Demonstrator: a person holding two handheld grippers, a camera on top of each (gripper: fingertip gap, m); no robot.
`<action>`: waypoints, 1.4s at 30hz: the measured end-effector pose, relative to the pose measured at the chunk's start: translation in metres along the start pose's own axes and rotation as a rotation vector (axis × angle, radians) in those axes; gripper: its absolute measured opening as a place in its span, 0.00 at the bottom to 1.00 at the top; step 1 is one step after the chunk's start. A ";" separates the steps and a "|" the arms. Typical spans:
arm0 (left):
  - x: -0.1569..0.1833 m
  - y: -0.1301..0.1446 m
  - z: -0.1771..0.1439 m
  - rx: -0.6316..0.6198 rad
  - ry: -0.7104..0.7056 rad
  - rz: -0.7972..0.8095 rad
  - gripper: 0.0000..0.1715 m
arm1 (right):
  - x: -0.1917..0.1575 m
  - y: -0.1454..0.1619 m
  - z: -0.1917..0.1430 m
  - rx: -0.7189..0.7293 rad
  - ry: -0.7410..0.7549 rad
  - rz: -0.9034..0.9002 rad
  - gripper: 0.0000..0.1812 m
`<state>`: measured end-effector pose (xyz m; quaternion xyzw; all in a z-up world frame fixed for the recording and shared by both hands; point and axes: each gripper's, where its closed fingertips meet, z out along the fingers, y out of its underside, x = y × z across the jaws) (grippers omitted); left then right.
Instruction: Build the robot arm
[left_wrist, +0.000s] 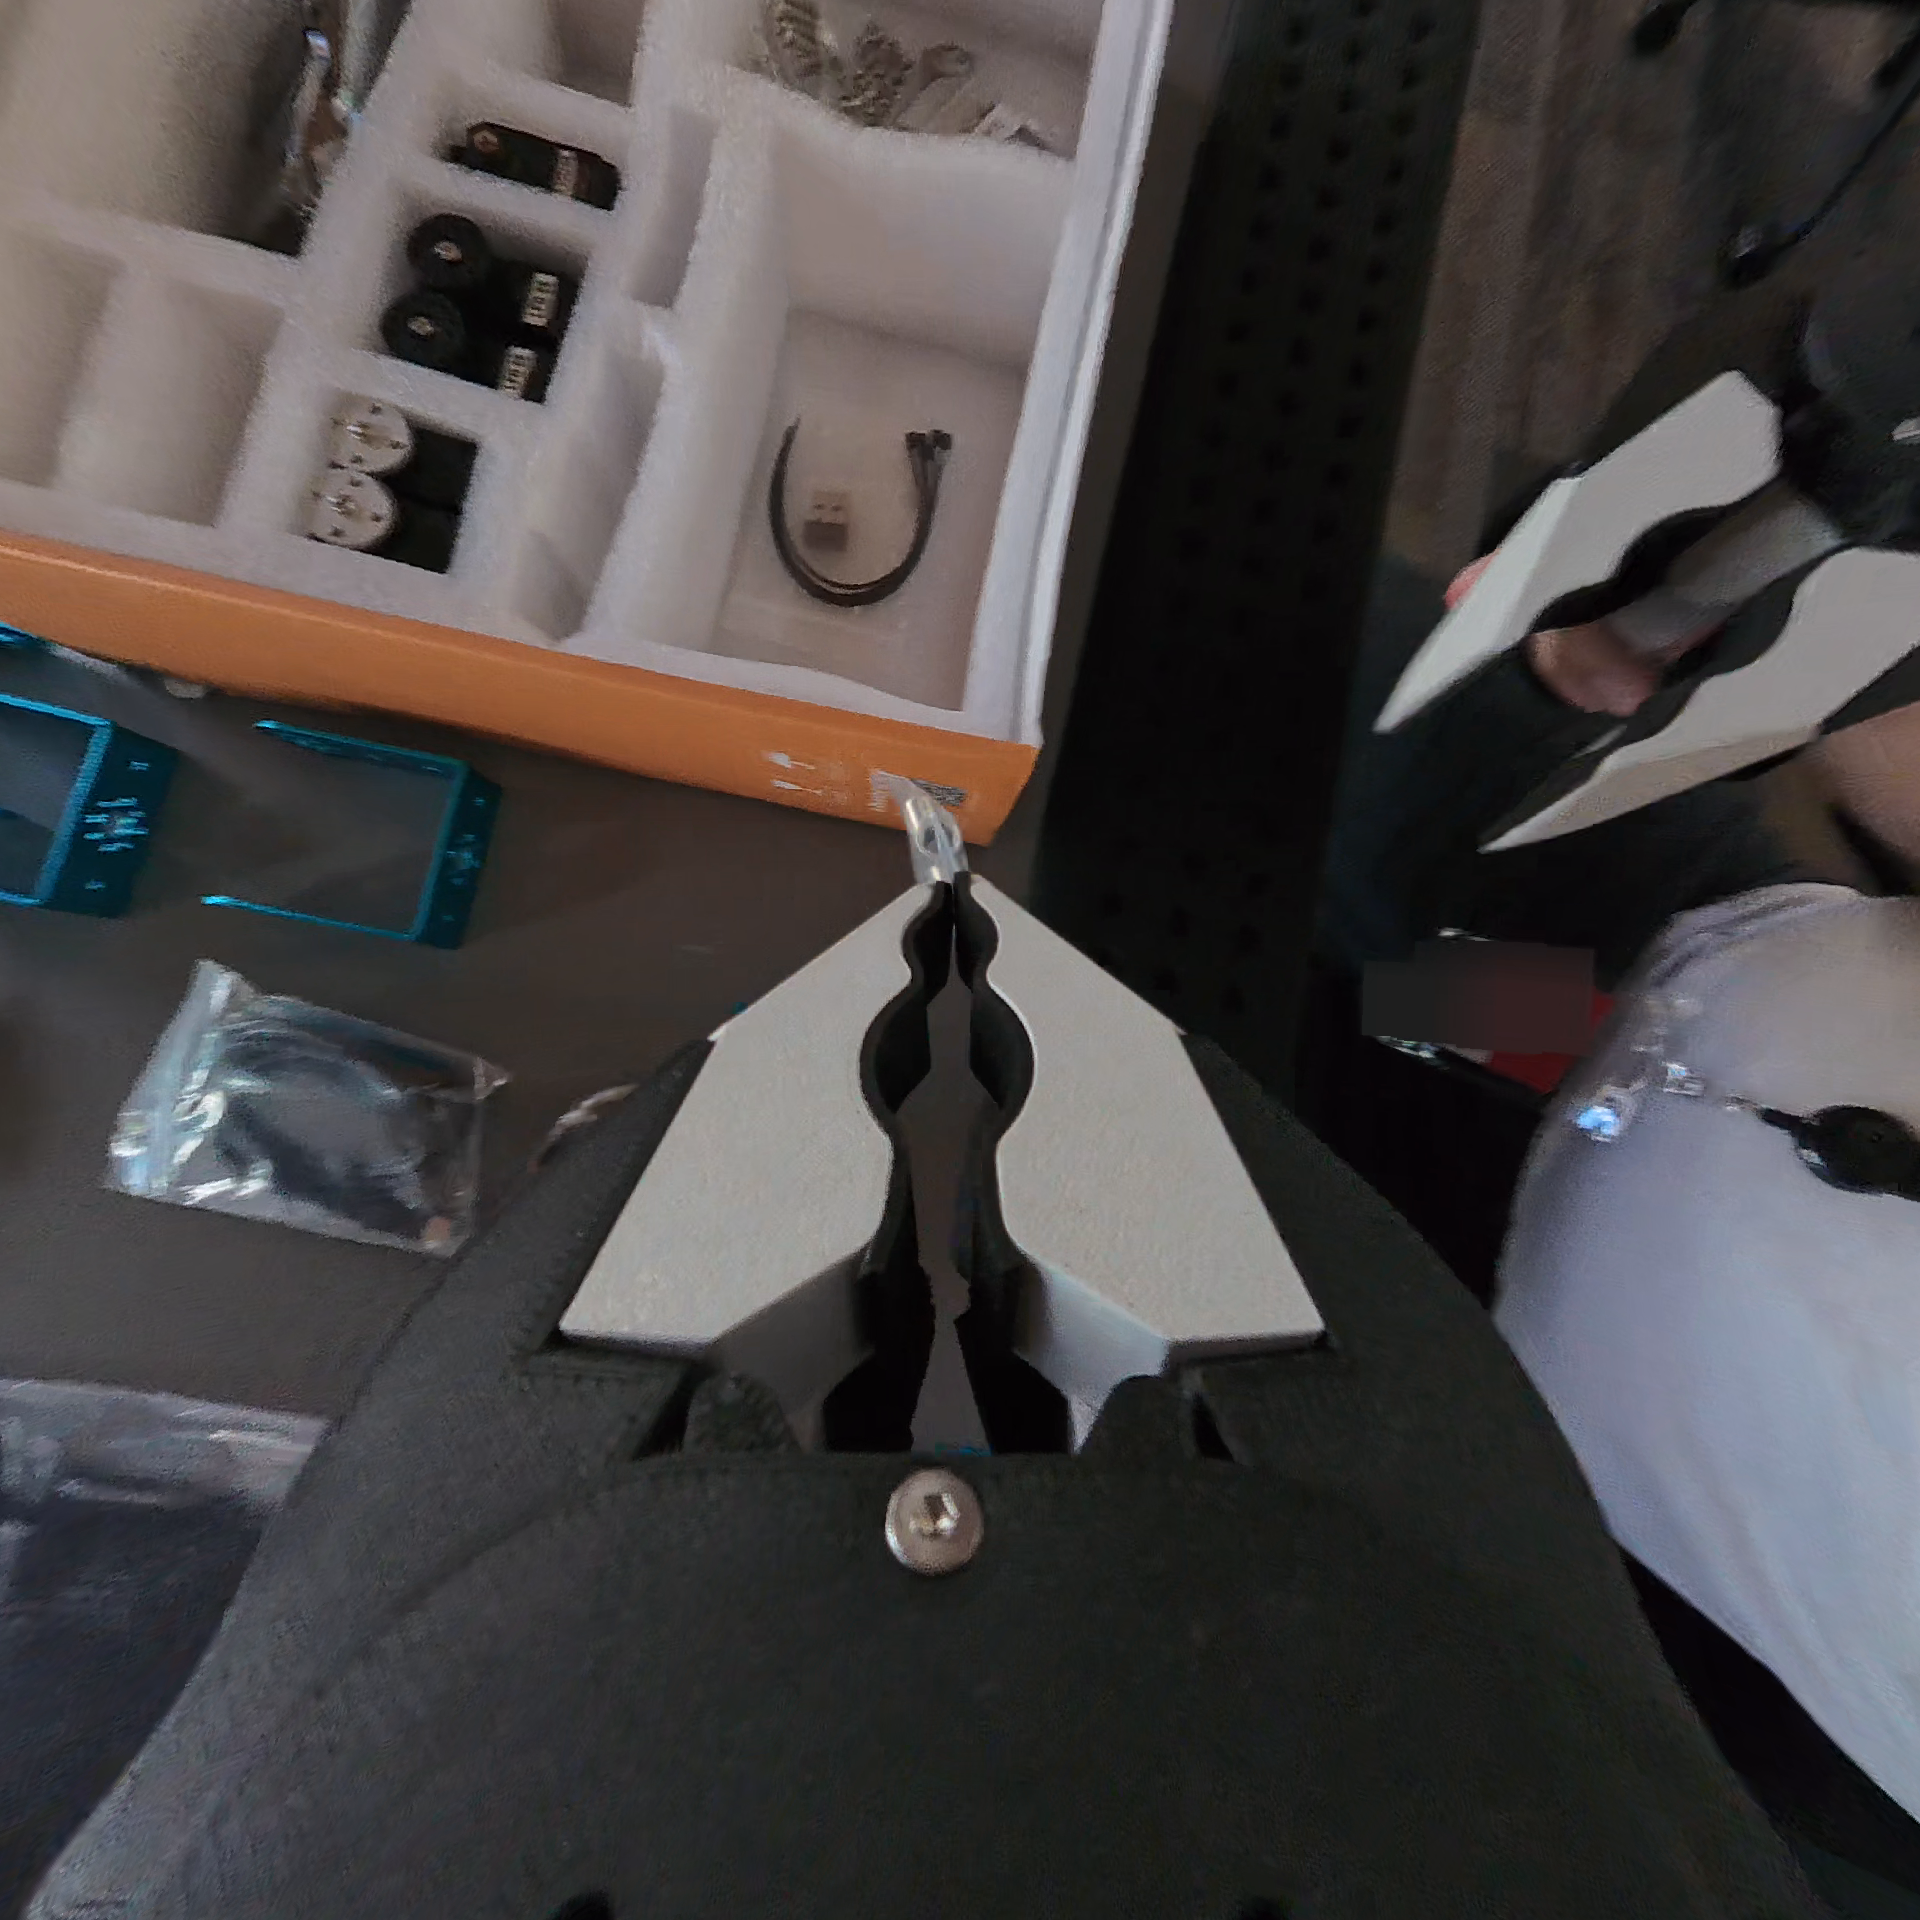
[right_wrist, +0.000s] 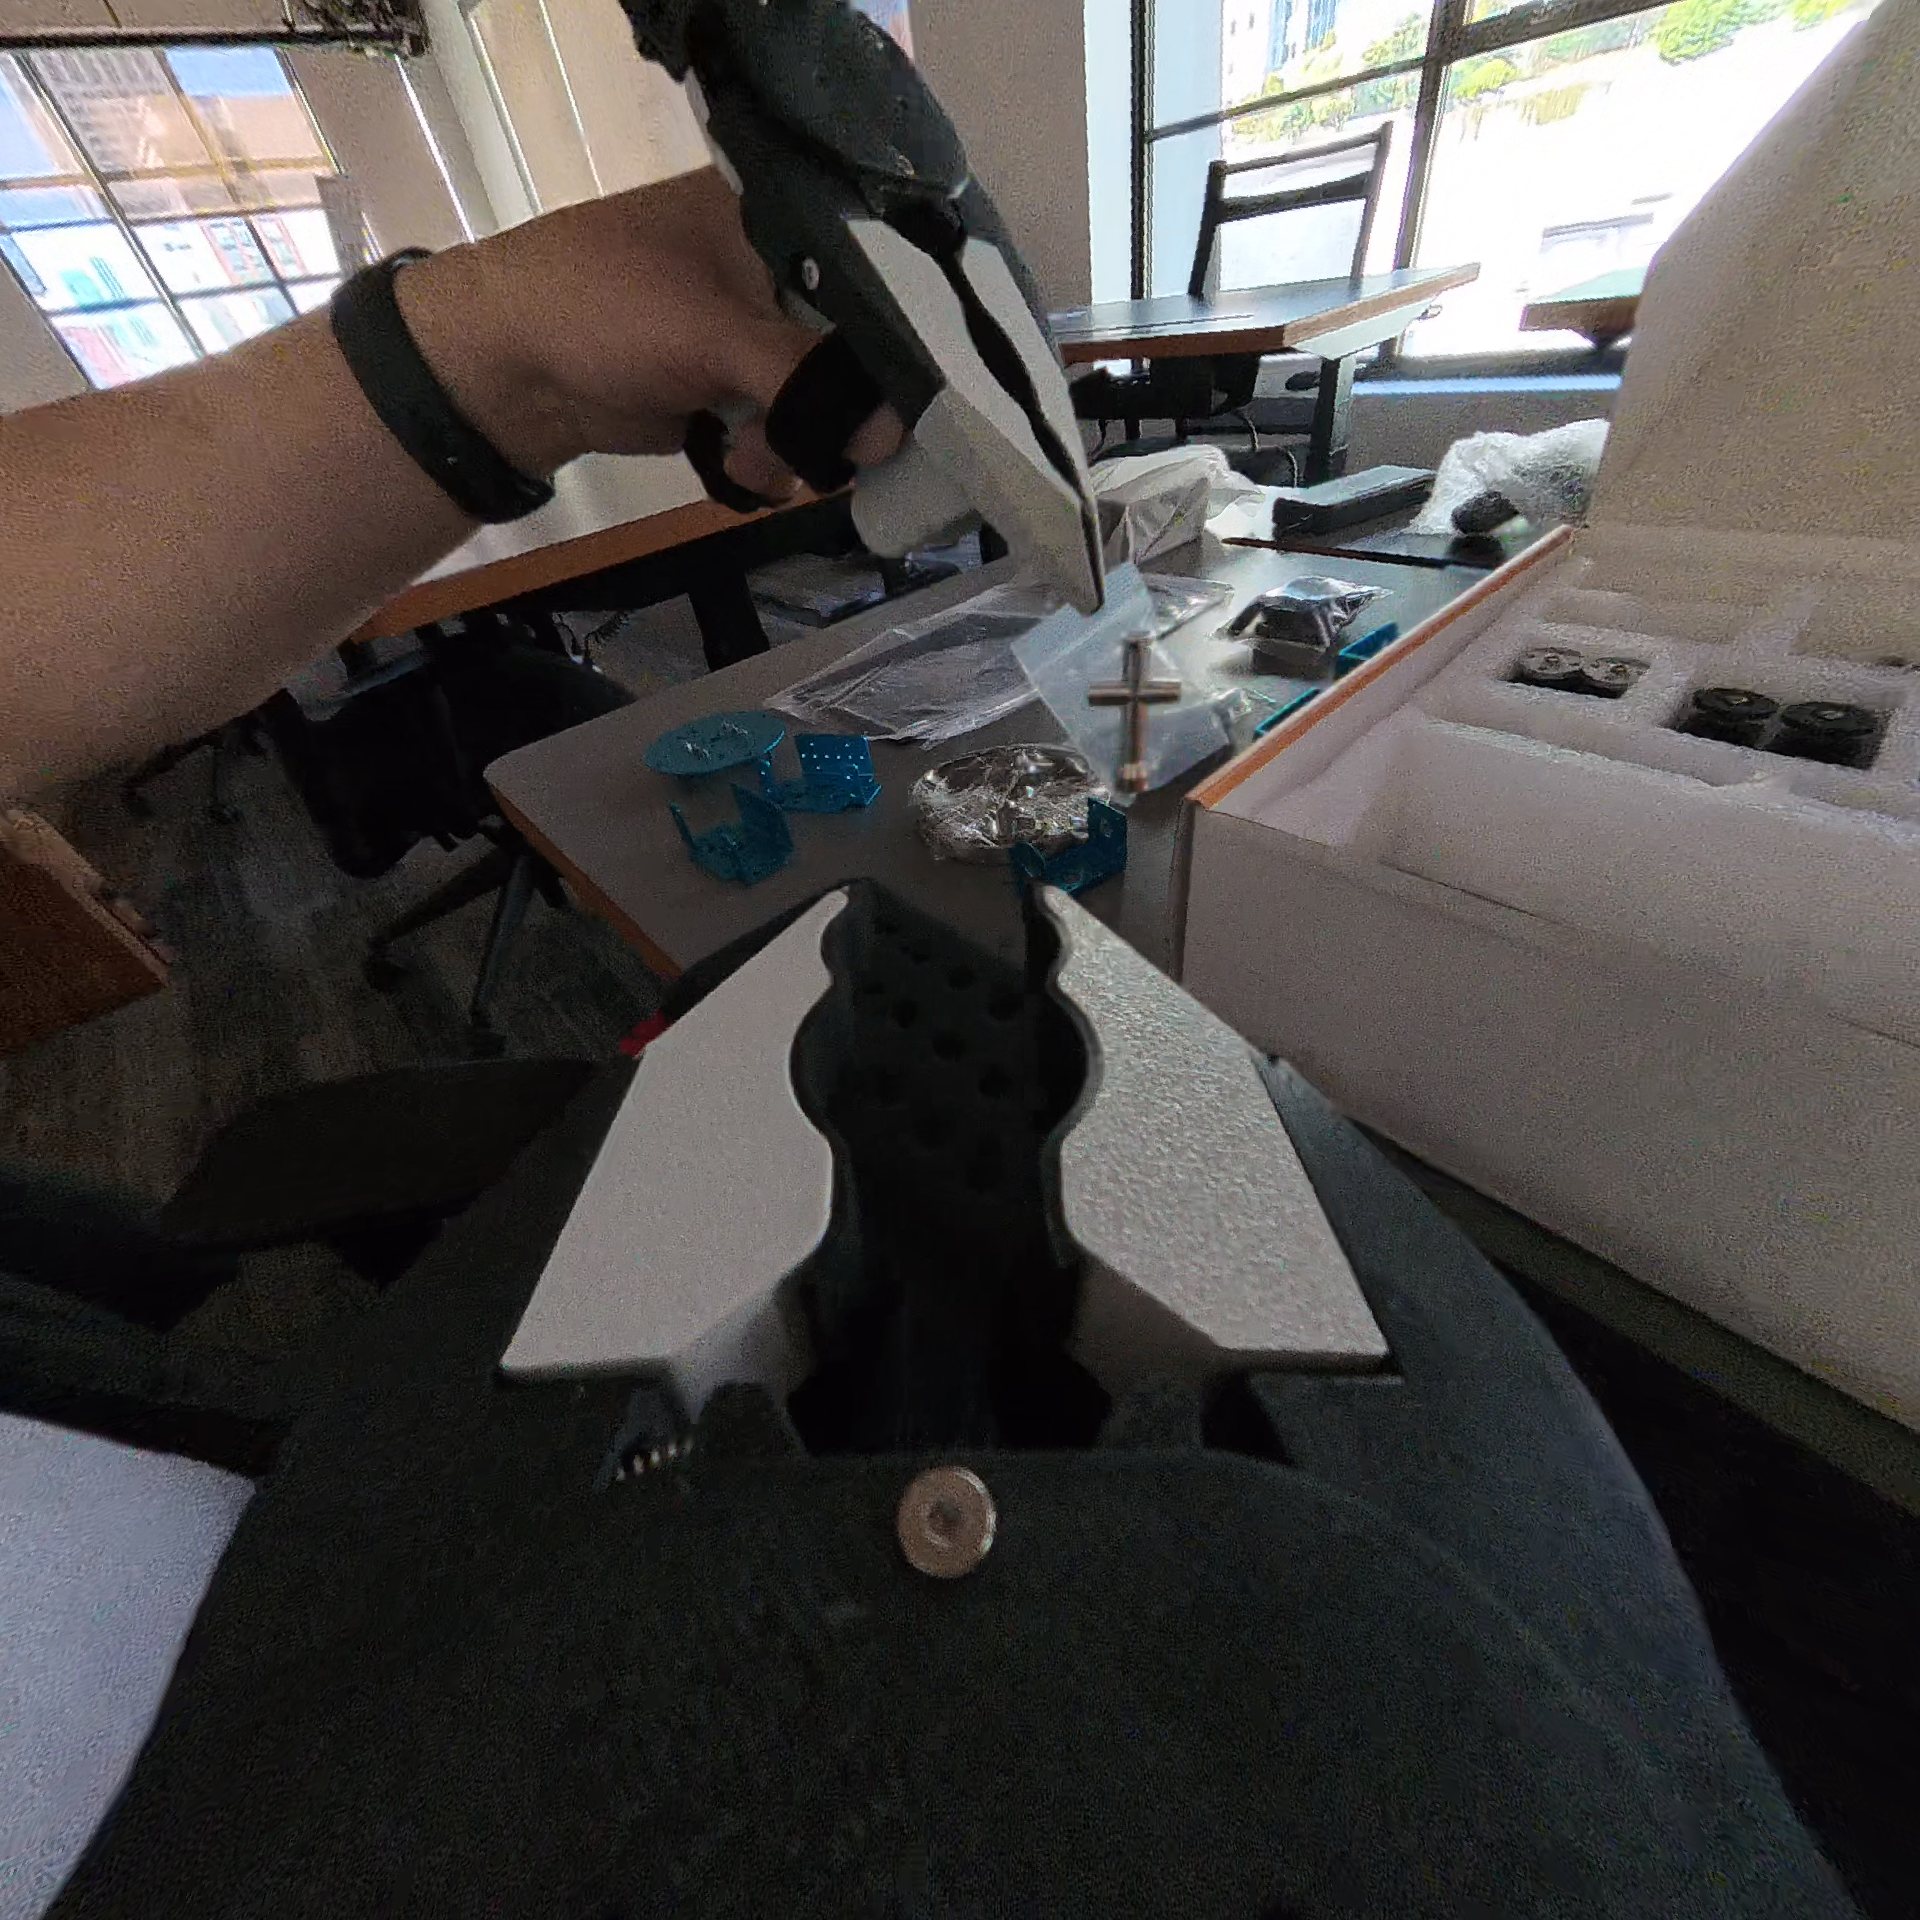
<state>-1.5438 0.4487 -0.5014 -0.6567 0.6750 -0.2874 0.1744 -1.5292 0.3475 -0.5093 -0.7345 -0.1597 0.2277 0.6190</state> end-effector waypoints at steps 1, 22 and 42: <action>0.005 0.001 0.000 -0.001 0.029 -0.010 0.00 | -0.002 -0.002 0.006 -0.017 0.018 -0.036 0.20; 0.026 0.017 -0.012 -0.005 0.191 -0.156 0.00 | 0.007 -0.023 0.109 -0.060 0.258 -0.586 0.23; 0.004 0.042 0.011 -0.162 -0.384 0.480 0.00 | 0.012 0.002 0.117 -0.055 0.395 -0.846 0.19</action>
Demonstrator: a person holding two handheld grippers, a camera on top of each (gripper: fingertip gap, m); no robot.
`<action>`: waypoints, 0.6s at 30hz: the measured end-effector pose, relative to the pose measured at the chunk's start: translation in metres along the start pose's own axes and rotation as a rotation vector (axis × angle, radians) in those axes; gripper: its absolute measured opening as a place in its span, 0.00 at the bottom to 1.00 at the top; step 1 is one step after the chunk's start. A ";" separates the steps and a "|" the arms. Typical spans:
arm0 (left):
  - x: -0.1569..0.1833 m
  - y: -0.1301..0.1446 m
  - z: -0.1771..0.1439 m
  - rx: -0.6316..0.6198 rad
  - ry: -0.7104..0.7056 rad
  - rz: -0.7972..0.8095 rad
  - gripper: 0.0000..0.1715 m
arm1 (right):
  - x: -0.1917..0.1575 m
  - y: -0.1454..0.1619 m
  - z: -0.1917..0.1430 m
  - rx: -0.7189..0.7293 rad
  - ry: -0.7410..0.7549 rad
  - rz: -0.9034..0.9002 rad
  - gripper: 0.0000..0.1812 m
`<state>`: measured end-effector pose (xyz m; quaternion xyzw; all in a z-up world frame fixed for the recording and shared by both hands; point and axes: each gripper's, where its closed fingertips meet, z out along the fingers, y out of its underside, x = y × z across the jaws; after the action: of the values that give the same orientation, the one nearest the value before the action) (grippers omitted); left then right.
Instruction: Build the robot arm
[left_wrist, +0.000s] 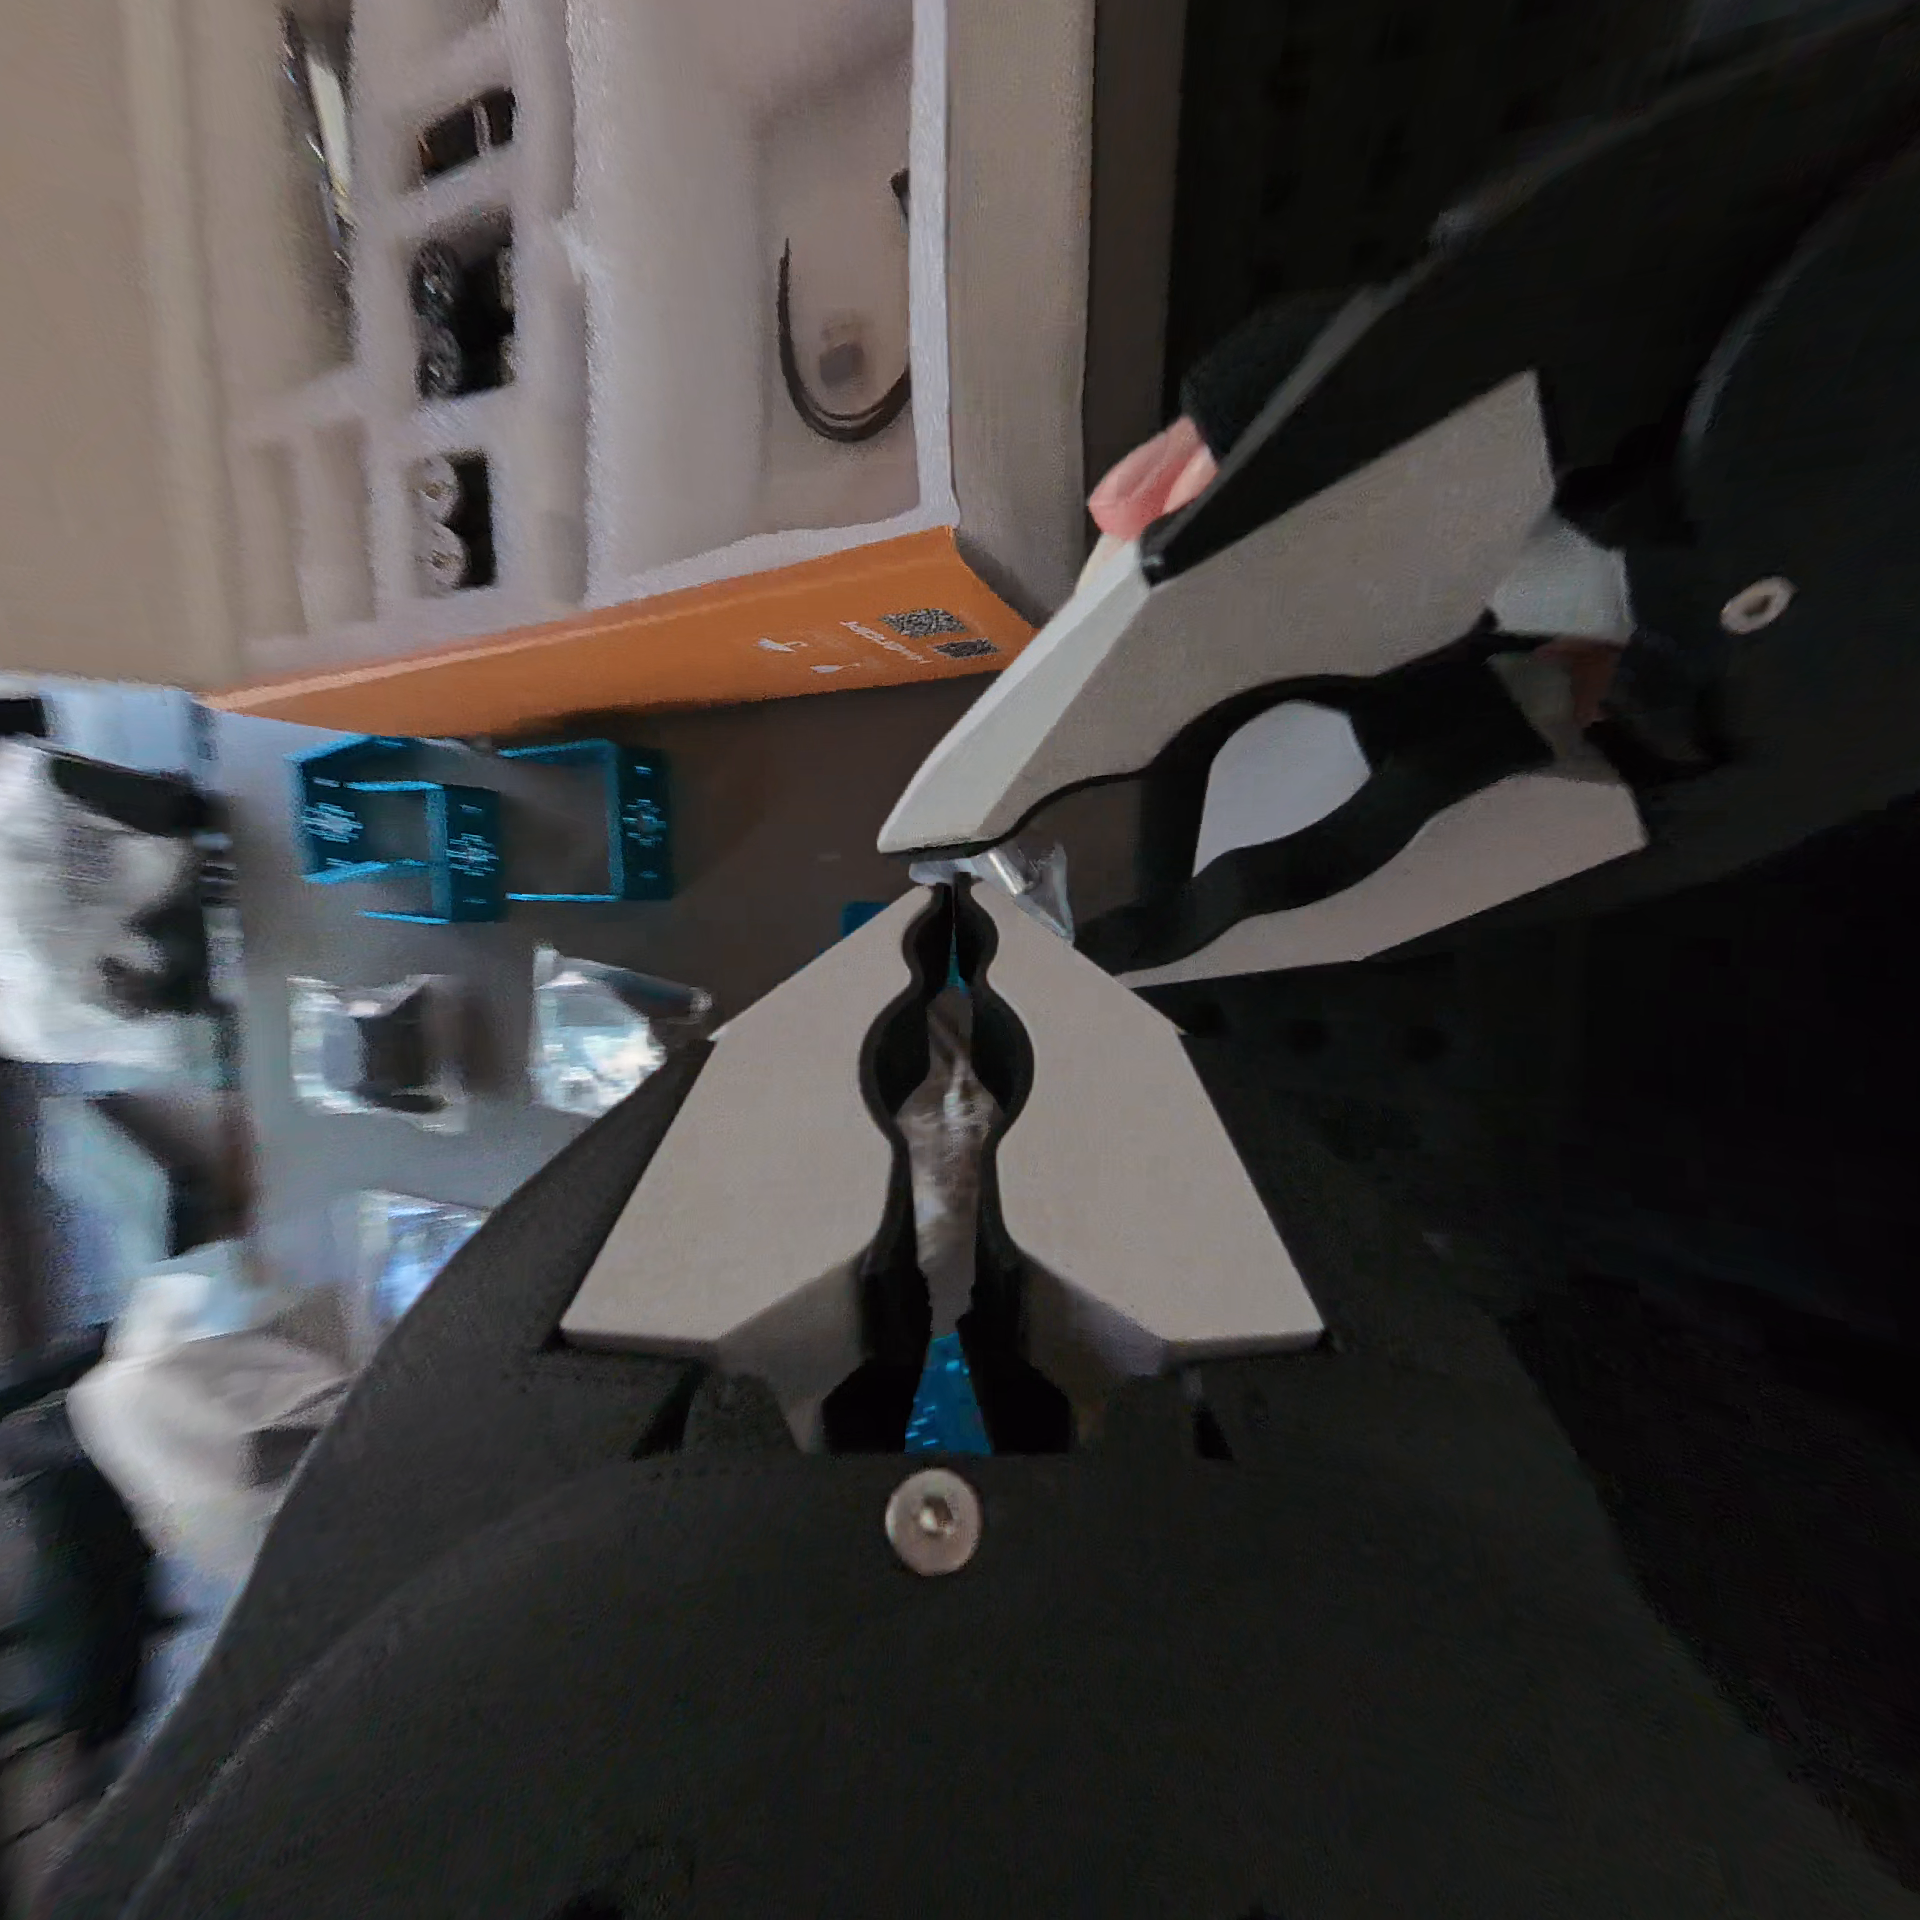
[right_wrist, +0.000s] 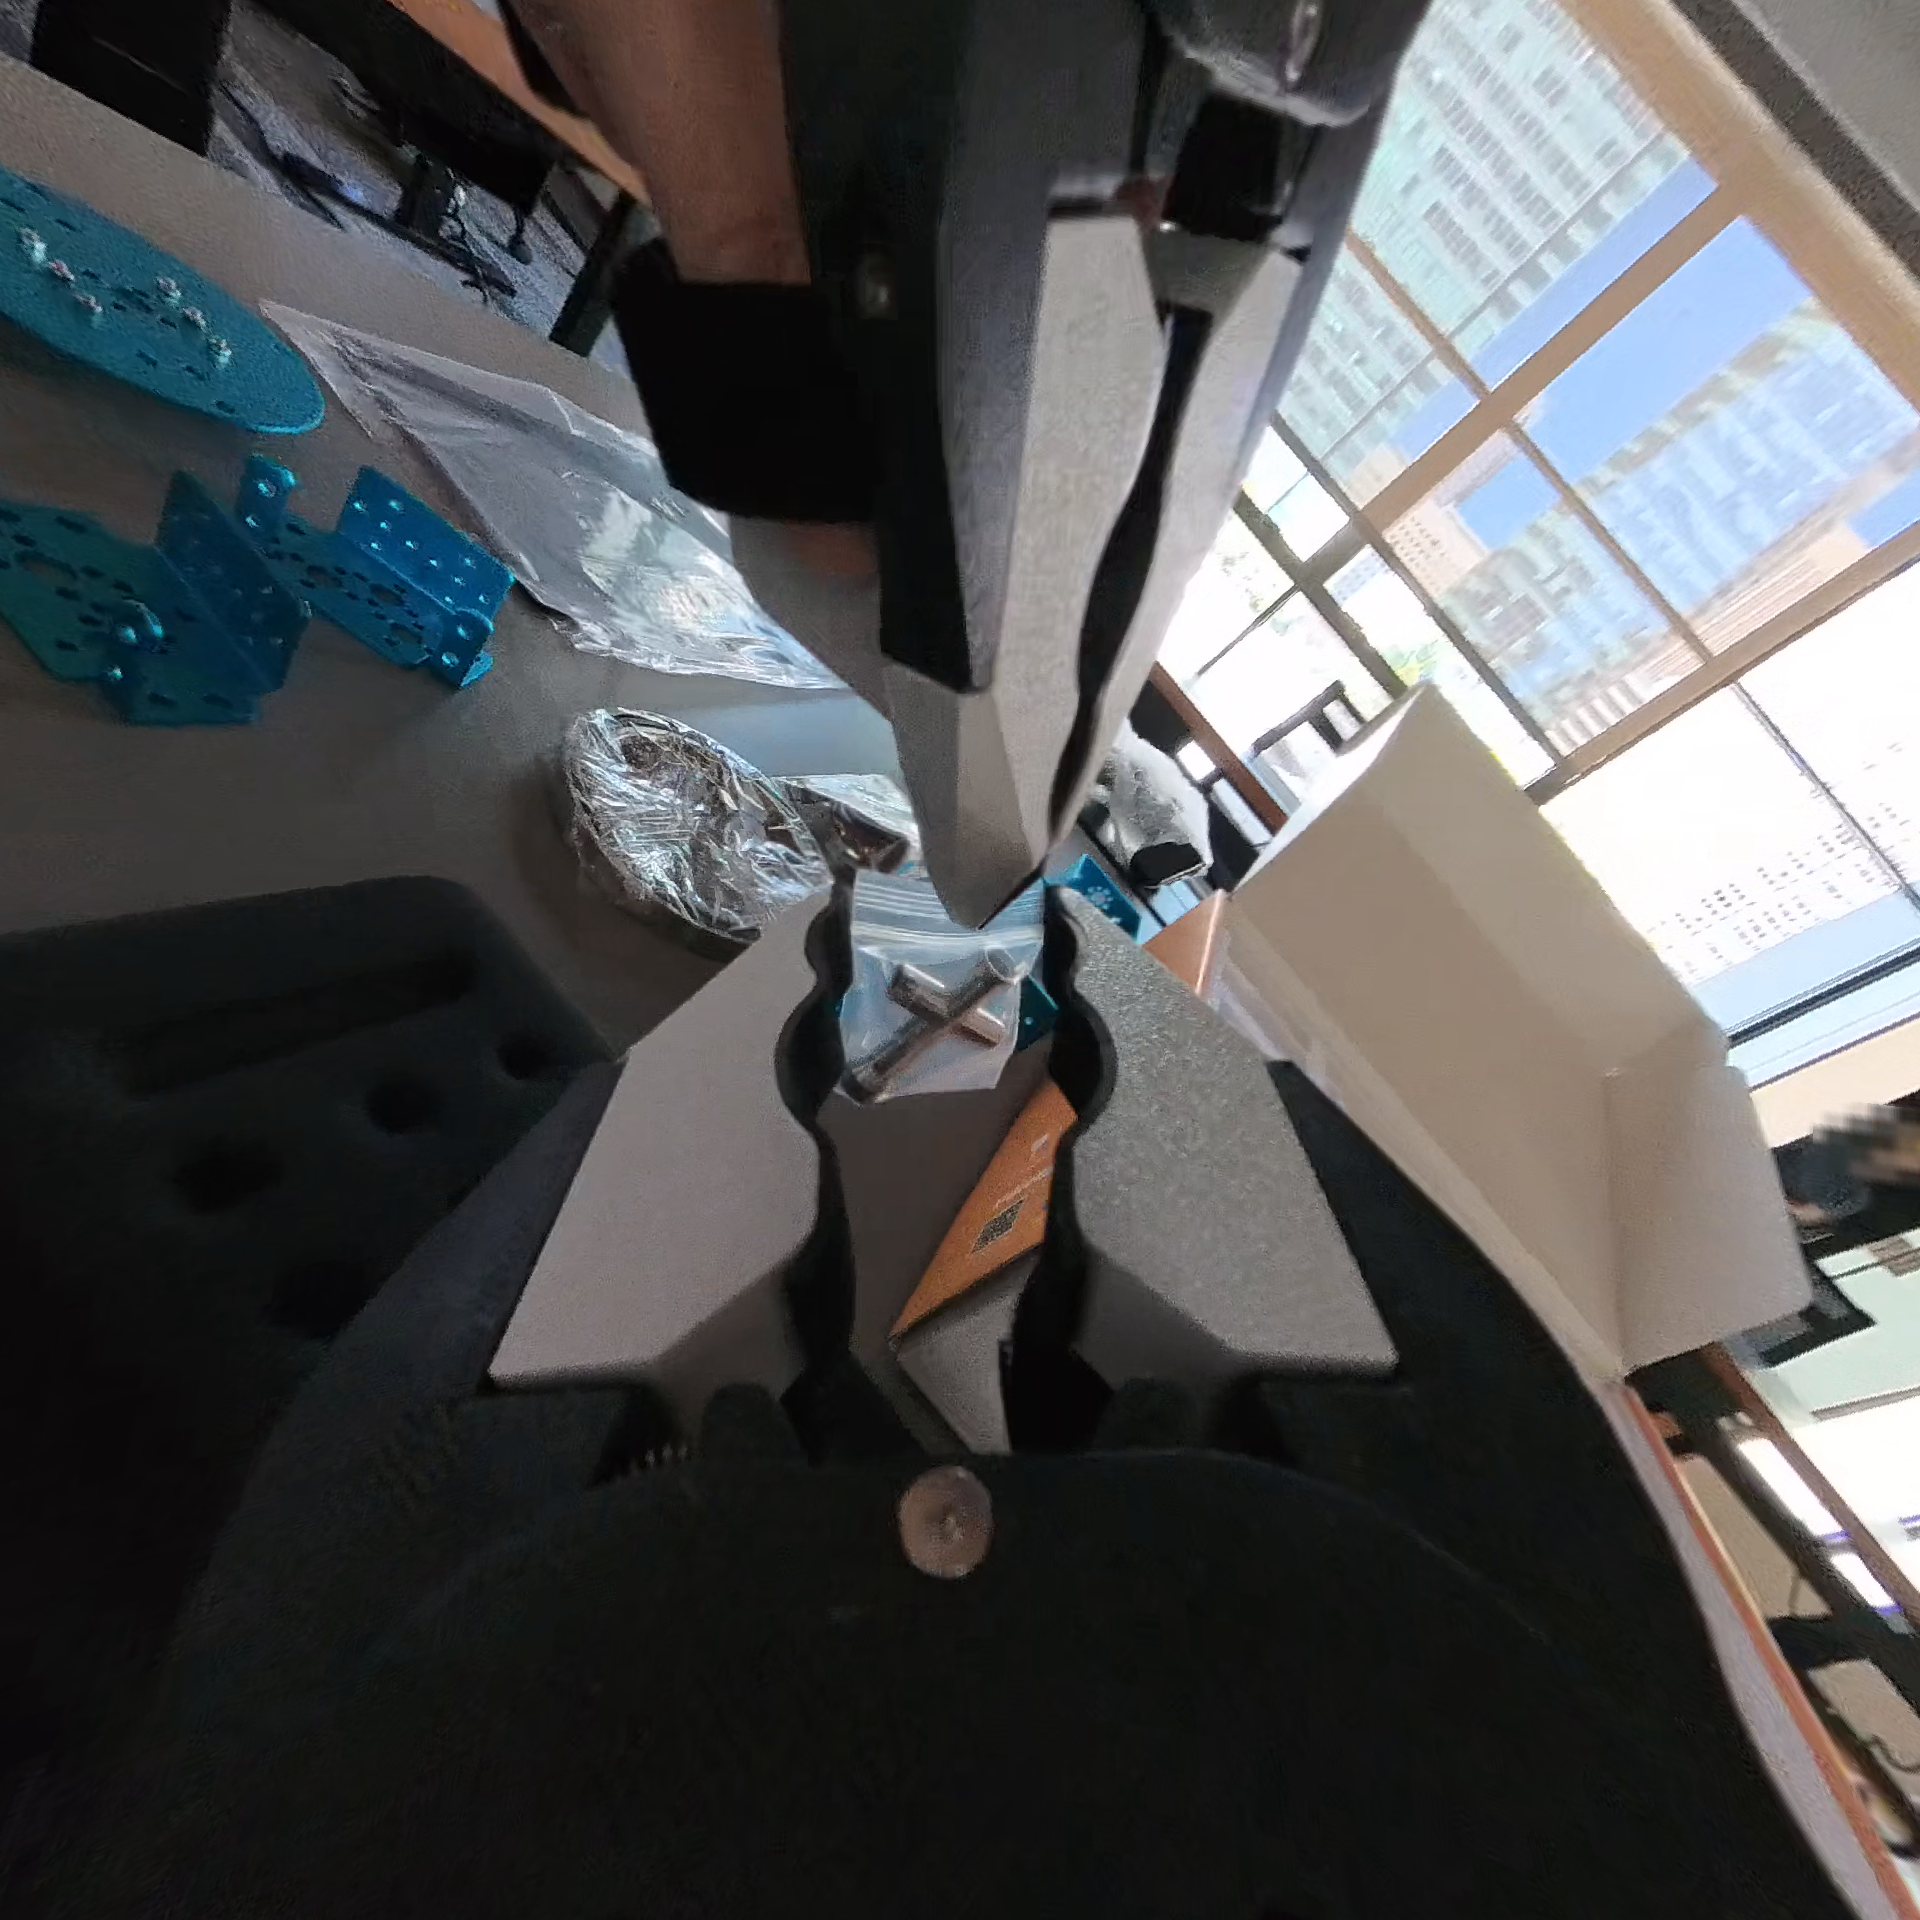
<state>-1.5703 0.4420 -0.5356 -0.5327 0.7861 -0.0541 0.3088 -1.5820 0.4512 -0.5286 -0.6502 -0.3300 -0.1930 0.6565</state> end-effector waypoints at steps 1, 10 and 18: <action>-0.001 -0.001 -0.001 -0.014 -0.068 0.074 0.00 | 0.001 0.000 0.000 0.001 0.023 -0.030 0.19; 0.005 -0.002 -0.005 -0.011 -0.328 0.402 0.00 | -0.001 -0.002 -0.006 0.047 0.068 -0.135 0.20; 0.011 0.009 -0.001 0.030 -0.213 0.211 0.00 | -0.015 0.001 -0.002 0.039 0.012 -0.207 0.20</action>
<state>-1.5806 0.4360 -0.5435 -0.4449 0.7997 0.0236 0.4023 -1.5916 0.4472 -0.5389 -0.5985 -0.3953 -0.2570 0.6477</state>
